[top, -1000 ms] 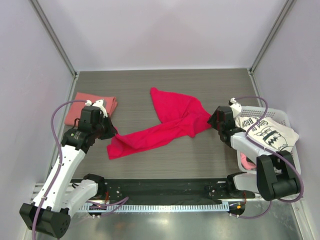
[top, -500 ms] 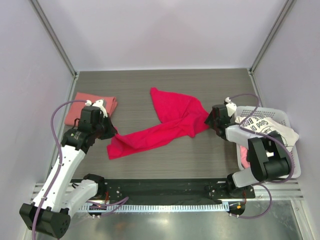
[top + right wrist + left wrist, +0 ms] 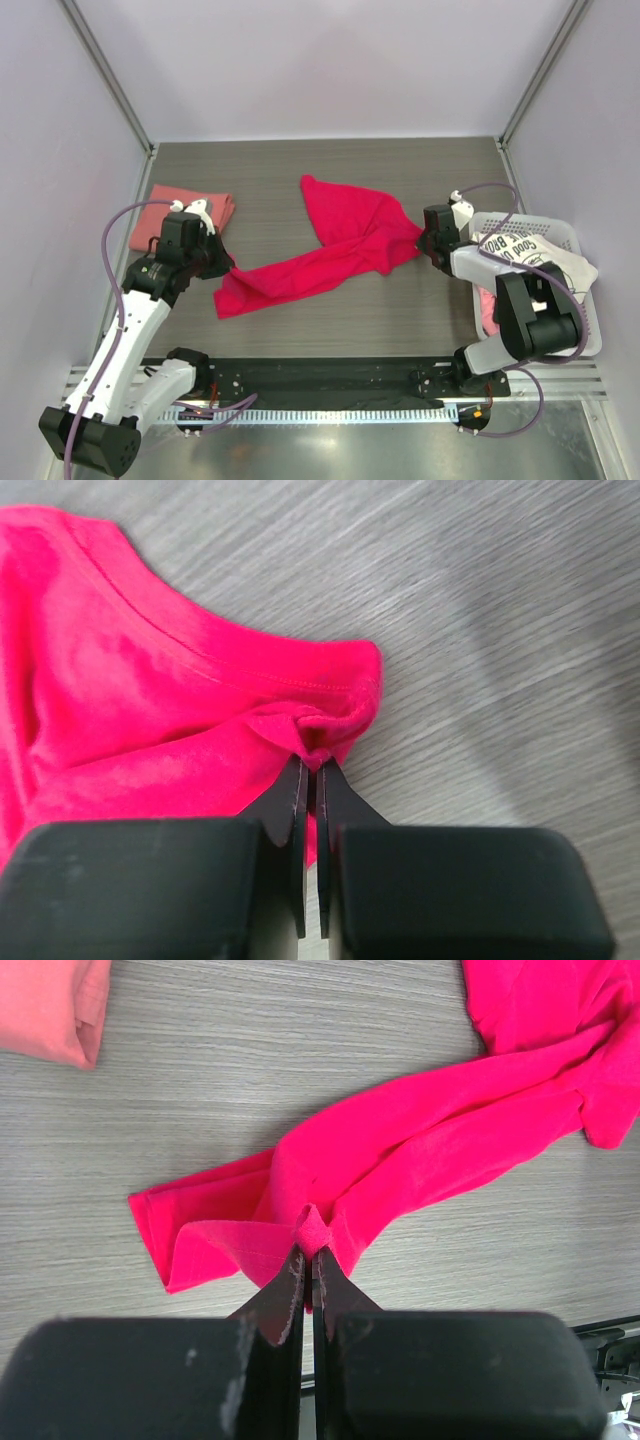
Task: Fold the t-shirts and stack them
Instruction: Flatten the tshirt out
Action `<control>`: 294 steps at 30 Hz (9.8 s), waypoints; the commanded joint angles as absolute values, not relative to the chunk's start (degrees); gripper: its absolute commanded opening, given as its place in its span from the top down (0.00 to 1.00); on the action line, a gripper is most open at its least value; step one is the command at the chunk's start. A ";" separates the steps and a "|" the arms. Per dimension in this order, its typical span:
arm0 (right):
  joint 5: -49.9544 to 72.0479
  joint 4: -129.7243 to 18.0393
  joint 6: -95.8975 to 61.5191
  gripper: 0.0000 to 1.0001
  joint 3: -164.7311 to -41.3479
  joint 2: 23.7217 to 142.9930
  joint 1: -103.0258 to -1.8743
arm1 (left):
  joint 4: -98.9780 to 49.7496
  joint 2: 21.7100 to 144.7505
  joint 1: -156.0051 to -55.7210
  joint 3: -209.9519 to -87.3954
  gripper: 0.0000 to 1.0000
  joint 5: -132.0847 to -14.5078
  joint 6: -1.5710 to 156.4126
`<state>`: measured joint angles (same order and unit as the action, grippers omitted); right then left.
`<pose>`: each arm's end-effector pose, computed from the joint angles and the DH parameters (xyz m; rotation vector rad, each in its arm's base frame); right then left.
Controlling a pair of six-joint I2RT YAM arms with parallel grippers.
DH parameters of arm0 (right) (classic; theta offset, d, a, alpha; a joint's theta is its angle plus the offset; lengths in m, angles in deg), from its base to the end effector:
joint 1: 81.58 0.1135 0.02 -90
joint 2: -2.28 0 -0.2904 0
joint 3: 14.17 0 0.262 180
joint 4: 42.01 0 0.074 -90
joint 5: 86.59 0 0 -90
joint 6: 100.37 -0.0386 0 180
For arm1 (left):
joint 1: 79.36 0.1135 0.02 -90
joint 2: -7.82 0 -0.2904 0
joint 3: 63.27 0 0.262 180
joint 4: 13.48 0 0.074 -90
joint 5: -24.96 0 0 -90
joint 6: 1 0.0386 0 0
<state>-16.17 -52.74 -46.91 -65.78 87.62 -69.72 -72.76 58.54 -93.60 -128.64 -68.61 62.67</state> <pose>0.2895 0.0476 0.1802 0.6502 2.1975 0.0335 0.1639 -0.0441 0.3255 -0.2204 2.3769 -0.4157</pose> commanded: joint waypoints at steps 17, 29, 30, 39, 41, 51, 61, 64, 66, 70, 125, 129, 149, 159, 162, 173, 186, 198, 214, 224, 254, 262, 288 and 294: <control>-16.90 -53.67 -47.72 0.99 -62.12 75.31 -69.89 | -71.28 58.98 -94.04 -128.71 1.00 -68.90 63.25; -18.82 -53.92 -50.27 0.99 -60.37 69.70 -70.24 | -72.25 56.08 -107.30 -130.03 0.41 -63.75 62.90; -20.14 -54.10 -50.71 0.99 -59.93 68.12 -70.24 | -74.51 56.25 -108.36 -130.46 0.23 -61.72 61.16; -31.21 -66.74 -54.67 0.99 -62.46 45.98 -71.47 | -80.51 57.83 -108.81 -130.56 0.14 -55.37 53.67; -32.71 -71.05 -54.41 0.99 -65.53 44.30 -71.64 | -81.55 58.62 -108.72 -131.17 0.14 -54.32 53.49; -30.17 -77.31 -53.70 0.99 -67.66 40.07 -71.73 | -81.38 61.26 -108.89 -131.09 0.14 -57.03 53.24; -27.97 -76.17 -54.85 0.99 -63.36 40.33 -71.73 | -82.01 53.62 -114.52 -120.55 0.34 -52.47 33.82; -27.27 -75.29 -55.20 0.99 -62.74 40.42 -71.73 | -80.16 56.06 -115.57 -118.61 0.38 -54.22 32.67; -26.83 -74.94 -55.46 0.99 -62.30 40.42 -71.82 | -77.61 57.91 -115.92 -117.21 0.40 -55.01 32.66; -26.13 -74.15 -55.46 0.99 -61.86 40.95 -71.73 | -74.36 61.87 -116.54 -115.01 0.40 -53.35 33.10; -8.29 -85.65 -42.10 0.99 -98.66 69.76 -71.82 | -88.51 70.39 -104.08 -150.03 1.00 -38.83 50.75; -7.40 -91.62 -41.31 0.99 -111.84 73.29 -71.73 | -89.91 75.57 -98.00 -163.63 1.00 -38.94 54.37; 8.77 -92.69 -41.05 0.99 -140.60 46.31 -71.73 | -89.38 55.38 -97.56 -190.92 1.00 -46.92 55.08; 3.67 -93.39 -41.31 0.99 -136.52 50.87 -71.73 | -83.68 54.84 -97.64 -165.17 1.00 -54.22 47.08; -1.84 -92.43 -41.57 0.99 -126.51 53.24 -71.73 | -77.81 57.99 -97.64 -154.86 1.00 -53.44 45.59; -10.74 -62.23 -45.43 0.99 -94.12 70.35 -71.91 | -52.50 82.05 -96.24 -140.66 1.00 -43.94 37.33; 0.03 -54.88 -47.48 0.91 -131.57 116.51 -77.80 | -46.22 128.12 -89.21 -175.97 0.83 -51.40 34.24; 0.59 -67.82 -51.15 0.25 -107.02 99.78 -76.22 | -63.89 112.96 -89.21 -168.64 0.00 -46.05 41.46; -5.74 -92.95 -53.17 0.37 -65.30 51.33 -65.49 | -59.94 81.39 -89.65 -129.42 0.23 -52.29 41.98; -0.47 -96.73 -55.99 0.39 -60.45 43.67 -62.59 | -51.77 94.65 -89.65 -129.50 0.42 -54.66 43.56; -6.43 -105.98 -59.68 0.35 -64.59 53.68 -53.54 | -58.35 86.15 -86.92 -124.67 1.00 -51.67 40.57; -13.89 -94.80 -58.28 0.36 -71.34 68.25 -53.54 | -63.54 77.63 -86.92 -123.18 1.00 -51.07 39.61; -5.74 -82.50 -46.58 0.35 -98.93 116.17 -68.38 | -46.33 72.67 -86.92 -109.98 1.00 -50.79 23.36; -6.79 -87.93 -45.54 0.34 -119.65 129.52 -70.24 | -42.90 83.21 -86.92 -115.78 1.00 -48.26 21.50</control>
<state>-7.97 -88.66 -46.34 -112.53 120.16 -69.37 -48.91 79.42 -87.16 -111.42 -50.62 24.05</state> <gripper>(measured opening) 0.650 0.009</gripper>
